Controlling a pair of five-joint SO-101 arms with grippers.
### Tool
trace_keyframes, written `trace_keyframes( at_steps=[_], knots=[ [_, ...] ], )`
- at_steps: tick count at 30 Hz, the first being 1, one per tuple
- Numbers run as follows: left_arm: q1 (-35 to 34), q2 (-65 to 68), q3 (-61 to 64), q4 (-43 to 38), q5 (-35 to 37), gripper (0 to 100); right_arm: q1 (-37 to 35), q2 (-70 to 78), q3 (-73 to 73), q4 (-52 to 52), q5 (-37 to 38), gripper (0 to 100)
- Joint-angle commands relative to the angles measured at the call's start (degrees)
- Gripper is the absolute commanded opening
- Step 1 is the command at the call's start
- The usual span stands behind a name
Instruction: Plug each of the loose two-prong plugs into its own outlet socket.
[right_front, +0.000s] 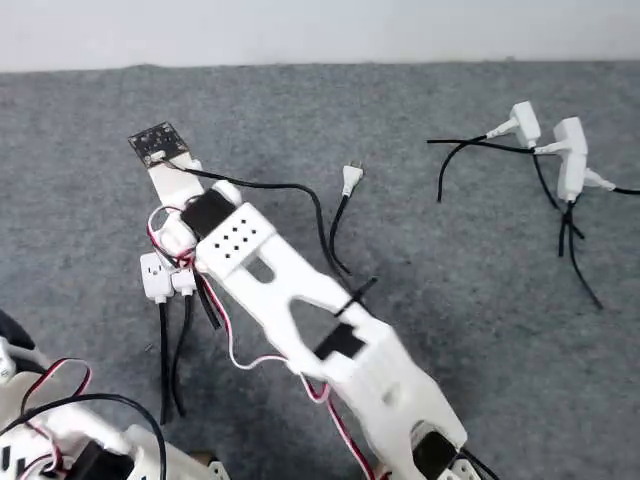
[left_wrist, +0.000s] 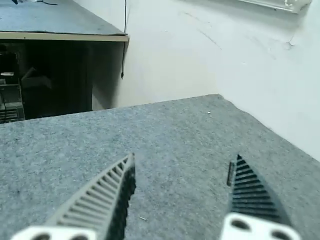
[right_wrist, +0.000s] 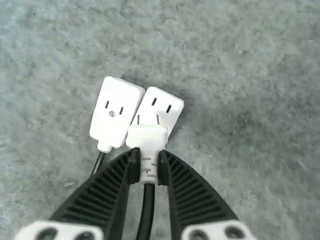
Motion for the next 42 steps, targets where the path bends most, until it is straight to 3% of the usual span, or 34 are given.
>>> trace_keyframes(
  at_steps=[1, 5, 11, 14, 20, 28, 34, 42],
  knots=[
    [-0.35, -1.05, -2.68, -1.23, 0.62, 29, 0.66, 11.12, -27.25, 9.54, -0.53, 0.8],
    [2.29, -1.05, -1.45, -1.23, -0.44, 29, 0.66, 17.01, -41.93, 17.71, 4.40, 0.8],
    [18.20, -0.97, 0.75, -3.16, -9.85, 29, 0.57, 9.71, -39.65, 19.82, 10.11, 0.8],
    [22.15, -0.97, 3.03, -6.68, -13.98, 29, -0.13, 4.35, -39.38, 19.91, 11.78, 0.8],
    [22.68, -0.97, 3.38, -11.69, -14.68, 29, -8.31, -8.84, -21.89, 19.91, 16.70, 0.8],
    [30.77, -0.97, -2.59, -6.68, -14.59, 29, -9.27, -23.96, -0.97, 19.47, 21.36, 0.8],
    [40.26, -0.88, -6.73, -2.20, -14.68, 29, -9.19, -26.86, 0.97, 19.38, 22.24, 0.8],
    [40.53, -1.05, -2.07, -2.02, -14.77, 29, -9.10, -27.91, 0.97, 18.68, 22.86, 0.8]
  ],
)
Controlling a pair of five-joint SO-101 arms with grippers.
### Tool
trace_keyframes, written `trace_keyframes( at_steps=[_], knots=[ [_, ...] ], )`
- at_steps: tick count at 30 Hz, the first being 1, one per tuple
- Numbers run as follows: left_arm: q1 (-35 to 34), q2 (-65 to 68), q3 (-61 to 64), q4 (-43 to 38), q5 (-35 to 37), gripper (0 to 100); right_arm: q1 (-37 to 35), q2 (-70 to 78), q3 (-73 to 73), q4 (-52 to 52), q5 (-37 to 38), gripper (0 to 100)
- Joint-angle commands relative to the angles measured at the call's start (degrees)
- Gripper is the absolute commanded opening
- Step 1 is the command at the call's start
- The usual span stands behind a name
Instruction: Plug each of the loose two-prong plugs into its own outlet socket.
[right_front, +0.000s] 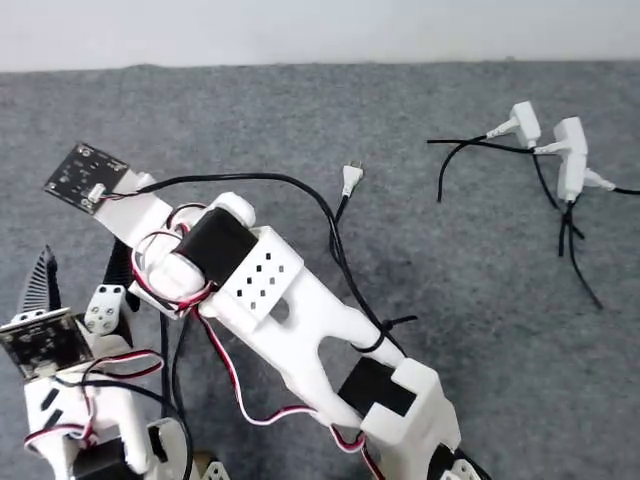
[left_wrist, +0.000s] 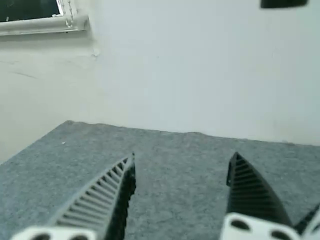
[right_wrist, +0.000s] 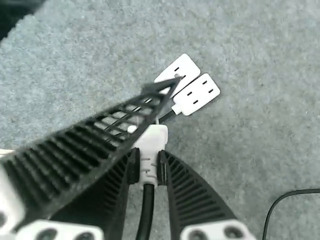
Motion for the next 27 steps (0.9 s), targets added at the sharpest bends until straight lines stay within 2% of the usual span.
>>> trace_keyframes(
  at_steps=[1, 12, 18, 27],
  knots=[
    [1.14, -1.05, 1.89, 0.26, -0.79, 29, -0.48, -4.00, -0.44, 1.36, 1.58, 0.8],
    [1.76, -1.05, 5.41, 0.26, -0.79, 29, -0.40, -3.91, -4.84, 1.36, 2.11, 0.8],
    [6.77, -1.05, 5.58, 1.93, -0.79, 29, -0.13, -3.74, -6.51, 1.54, 2.20, 0.8],
    [9.85, -1.05, 6.20, 4.75, -2.81, 29, 0.48, -4.00, -6.86, 1.36, 2.20, 0.8]
  ],
)
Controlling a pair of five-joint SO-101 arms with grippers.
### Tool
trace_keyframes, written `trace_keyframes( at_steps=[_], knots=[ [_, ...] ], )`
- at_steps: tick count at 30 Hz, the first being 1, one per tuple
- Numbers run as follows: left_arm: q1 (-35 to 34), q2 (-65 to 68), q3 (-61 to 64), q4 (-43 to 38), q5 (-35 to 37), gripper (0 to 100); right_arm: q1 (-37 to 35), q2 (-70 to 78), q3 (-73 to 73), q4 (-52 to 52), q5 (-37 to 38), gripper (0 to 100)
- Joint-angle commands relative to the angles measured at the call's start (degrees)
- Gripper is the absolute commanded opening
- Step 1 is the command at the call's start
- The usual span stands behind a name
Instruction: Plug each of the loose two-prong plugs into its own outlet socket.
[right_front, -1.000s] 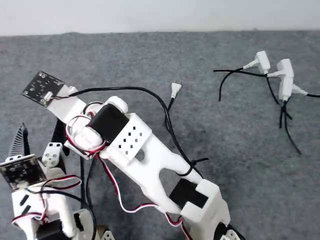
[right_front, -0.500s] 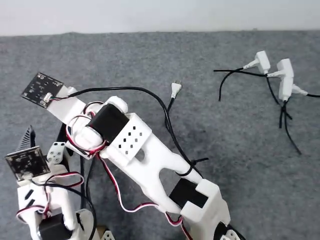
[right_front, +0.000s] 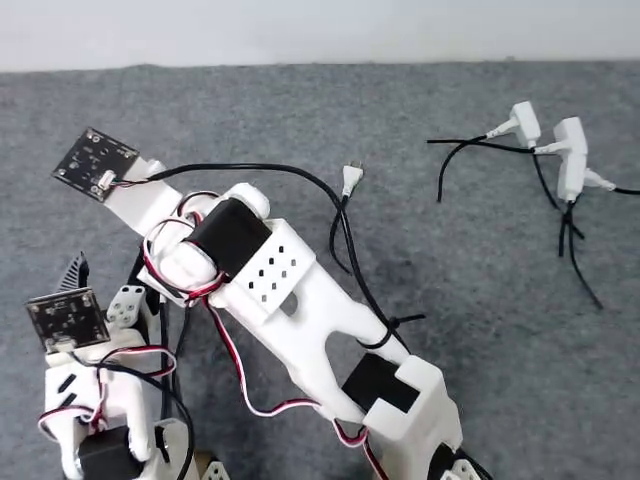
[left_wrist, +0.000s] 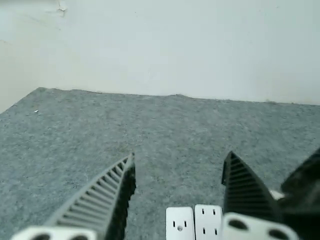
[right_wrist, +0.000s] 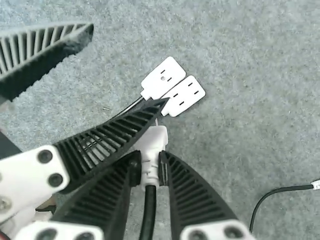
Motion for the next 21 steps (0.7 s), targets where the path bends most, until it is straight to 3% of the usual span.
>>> trace_keyframes(
  at_steps=[1, 21],
  knots=[
    [3.96, -1.05, -0.04, 1.93, -2.46, 29, -0.57, -3.91, -4.57, 1.01, 0.44, 0.8],
    [4.04, -1.05, 0.84, 1.58, -2.73, 29, -1.98, -4.00, -9.49, -1.01, 1.67, 0.8]
  ],
)
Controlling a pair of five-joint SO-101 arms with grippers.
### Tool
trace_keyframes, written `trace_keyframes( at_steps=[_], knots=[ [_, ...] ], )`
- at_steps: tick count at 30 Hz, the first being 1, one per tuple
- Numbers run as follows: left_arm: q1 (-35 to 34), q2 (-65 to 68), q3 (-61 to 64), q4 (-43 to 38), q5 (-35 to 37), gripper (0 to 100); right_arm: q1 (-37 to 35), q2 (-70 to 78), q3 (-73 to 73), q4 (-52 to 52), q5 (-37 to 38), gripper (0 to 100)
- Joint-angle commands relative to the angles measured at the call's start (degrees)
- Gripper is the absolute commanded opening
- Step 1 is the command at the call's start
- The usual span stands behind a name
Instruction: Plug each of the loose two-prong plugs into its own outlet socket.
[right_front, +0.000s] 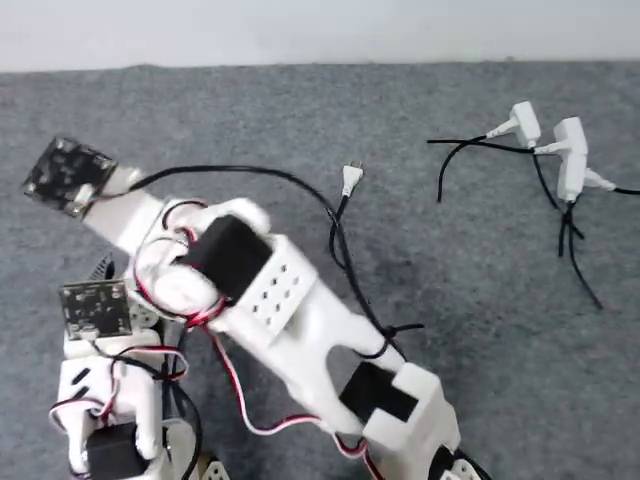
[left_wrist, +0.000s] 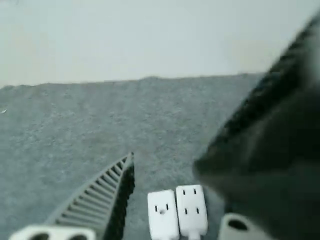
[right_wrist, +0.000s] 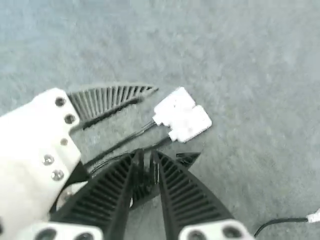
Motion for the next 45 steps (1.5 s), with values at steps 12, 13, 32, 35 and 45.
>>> trace_keyframes(
  at_steps=[12, 13, 32, 35, 45],
  knots=[
    [-7.74, -0.97, -0.57, -0.53, 0.00, 29, 5.32, -1.45, -0.53, 2.07, -1.85, 0.8],
    [-10.29, -0.97, -0.57, -1.41, 1.14, 29, 6.02, -0.92, 1.41, 2.07, -2.46, 0.8],
    [-23.21, -0.97, 0.13, -5.89, 6.77, 29, 9.71, 7.52, 45.36, -18.33, -9.49, 7.2],
    [-23.21, -0.97, 0.48, -6.33, 6.68, 29, 9.27, 4.70, 49.93, -20.35, -9.49, 7.3],
    [-23.30, -0.97, 3.47, -10.64, 5.27, 29, 11.38, -12.70, 67.16, -27.74, -9.41, 7.4]
  ],
)
